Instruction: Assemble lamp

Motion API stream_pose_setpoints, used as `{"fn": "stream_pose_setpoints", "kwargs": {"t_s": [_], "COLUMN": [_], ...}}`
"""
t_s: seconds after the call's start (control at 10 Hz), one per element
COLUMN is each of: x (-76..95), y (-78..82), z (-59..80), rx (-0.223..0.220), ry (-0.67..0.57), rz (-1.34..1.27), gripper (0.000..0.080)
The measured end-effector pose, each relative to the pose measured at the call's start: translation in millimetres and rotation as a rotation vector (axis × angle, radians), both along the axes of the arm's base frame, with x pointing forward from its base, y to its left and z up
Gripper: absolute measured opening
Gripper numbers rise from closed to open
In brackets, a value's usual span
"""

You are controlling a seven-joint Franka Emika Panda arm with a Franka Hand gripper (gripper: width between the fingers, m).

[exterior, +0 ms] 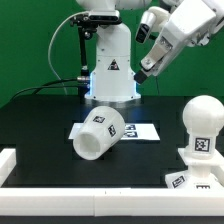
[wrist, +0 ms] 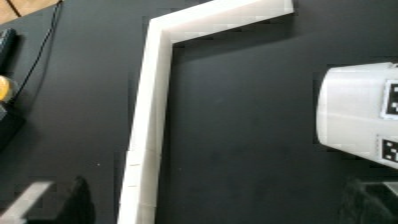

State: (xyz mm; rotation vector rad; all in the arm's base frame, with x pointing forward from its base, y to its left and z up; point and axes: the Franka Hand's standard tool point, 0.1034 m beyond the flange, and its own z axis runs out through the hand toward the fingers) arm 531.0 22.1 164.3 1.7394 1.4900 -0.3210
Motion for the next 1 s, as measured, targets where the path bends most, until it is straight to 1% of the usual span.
{"fn": "stream_pose_setpoints", "kwargs": {"t_s": [0.1,0.2,0.3,0.4,0.5,0.6,0.7,0.8,1.0], "x": [-0.1,-2.2,-0.7,-2.5,-5.6,-4.5,-5.2,-6.7,-6.4], "y": [0.2,-4.5,-15.1,-22.8,-25.9,-28.5,-34.6,-35.1,-33.1], "z": [-0.2,0.1,3.7,3.5,3.5,5.9,5.6,5.4,3.5], "rx": [0.000,0.017,0.058,0.072,0.070,0.076,0.085,0.092,0.090], "ry": [0.000,0.003,-0.006,-0.023,-0.005,0.019,0.048,0.050,0.052], "rz": [0.000,-0.057,-0.200,-0.353,-0.470,-0.499,-0.483,-0.477,-0.474], "gripper": [0.0698,0.0698,0.0698,0.0698,0.0698,0.0698,0.0698,0.0698,0.0698]}}
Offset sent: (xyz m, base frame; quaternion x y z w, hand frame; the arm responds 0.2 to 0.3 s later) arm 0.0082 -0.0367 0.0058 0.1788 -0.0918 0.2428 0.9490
